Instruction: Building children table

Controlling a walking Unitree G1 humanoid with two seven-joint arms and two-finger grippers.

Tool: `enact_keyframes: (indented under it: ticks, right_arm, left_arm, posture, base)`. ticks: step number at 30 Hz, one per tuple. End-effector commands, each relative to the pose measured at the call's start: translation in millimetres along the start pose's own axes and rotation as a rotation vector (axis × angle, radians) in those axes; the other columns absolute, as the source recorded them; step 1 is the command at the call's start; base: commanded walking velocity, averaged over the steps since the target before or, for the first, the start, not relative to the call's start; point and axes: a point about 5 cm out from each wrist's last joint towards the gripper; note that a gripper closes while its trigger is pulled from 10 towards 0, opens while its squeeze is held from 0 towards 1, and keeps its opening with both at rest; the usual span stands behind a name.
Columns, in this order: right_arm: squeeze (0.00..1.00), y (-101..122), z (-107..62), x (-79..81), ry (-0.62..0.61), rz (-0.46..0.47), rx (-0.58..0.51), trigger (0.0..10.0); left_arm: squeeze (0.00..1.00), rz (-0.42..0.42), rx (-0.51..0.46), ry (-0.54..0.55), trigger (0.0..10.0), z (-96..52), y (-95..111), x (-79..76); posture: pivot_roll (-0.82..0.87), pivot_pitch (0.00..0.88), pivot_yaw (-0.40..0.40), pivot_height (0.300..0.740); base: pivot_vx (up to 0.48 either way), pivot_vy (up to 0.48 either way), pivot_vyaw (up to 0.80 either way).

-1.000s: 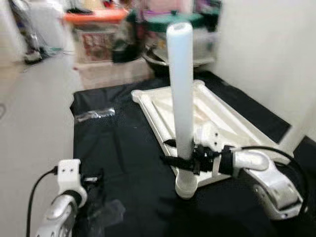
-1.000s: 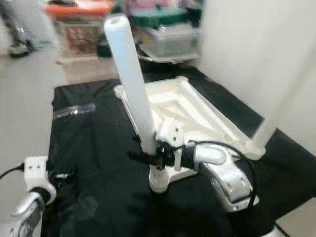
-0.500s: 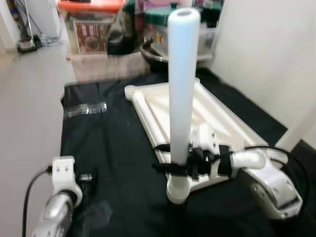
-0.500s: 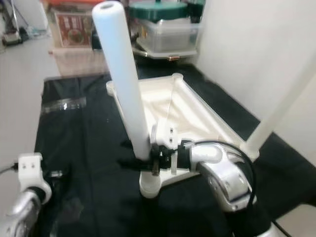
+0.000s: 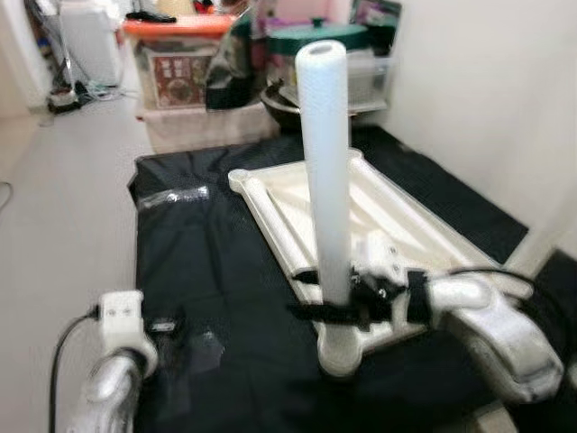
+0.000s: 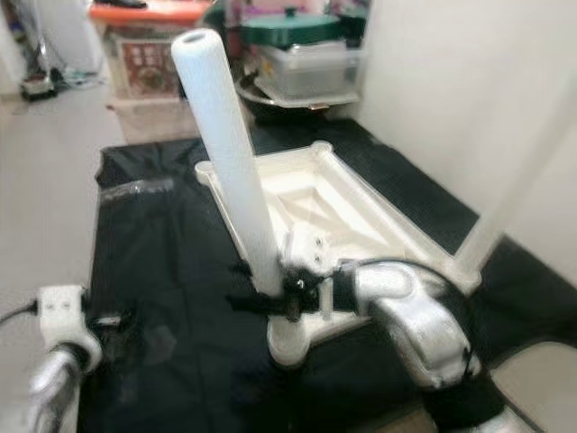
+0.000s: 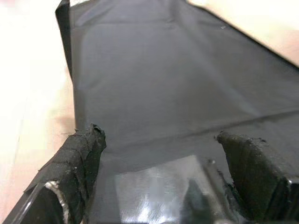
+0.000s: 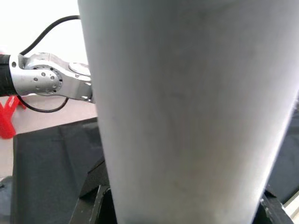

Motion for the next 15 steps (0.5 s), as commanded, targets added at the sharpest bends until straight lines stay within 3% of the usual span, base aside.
enact_keyframes:
  ticks: [1, 10, 15]
  right_arm:
    - [0.0, -16.3, 9.9, 12.6, 0.102, 0.121, 0.016, 0.0]
    - [0.0, -15.4, 15.2, 4.2, 0.041, 0.111, -0.008, 0.0]
    - [0.0, -10.6, 25.2, -15.7, -0.141, 0.109, -0.07, 0.0]
  left_arm:
    - [0.0, 0.009, 0.024, 0.009, 10.0, -0.1, -4.3, 0.6]
    - [0.0, 0.024, 0.032, 0.032, 10.0, 0.1, -5.6, 1.1]
    - [0.0, 0.035, 0.034, 0.034, 10.0, 0.8, -5.8, 0.5]
  posture:
    - [-0.03, 0.0, -0.061, 0.74]
    - [-0.02, 0.0, -0.062, 0.74]
    - [-0.01, 0.0, -0.063, 0.74]
  base:
    - [0.0, 0.0, 0.0]
    - [0.0, 0.0, 0.0]
    - [-0.413, 0.0, 0.0]
Point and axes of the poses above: a point about 5 cm out from each wrist's last joint towards the gripper, its own z axis pointing out of the wrist towards the gripper, its own y axis along the axis of the wrist's last joint, x = y × z, and after that the axes turned 2 degrees about -z, right-handed
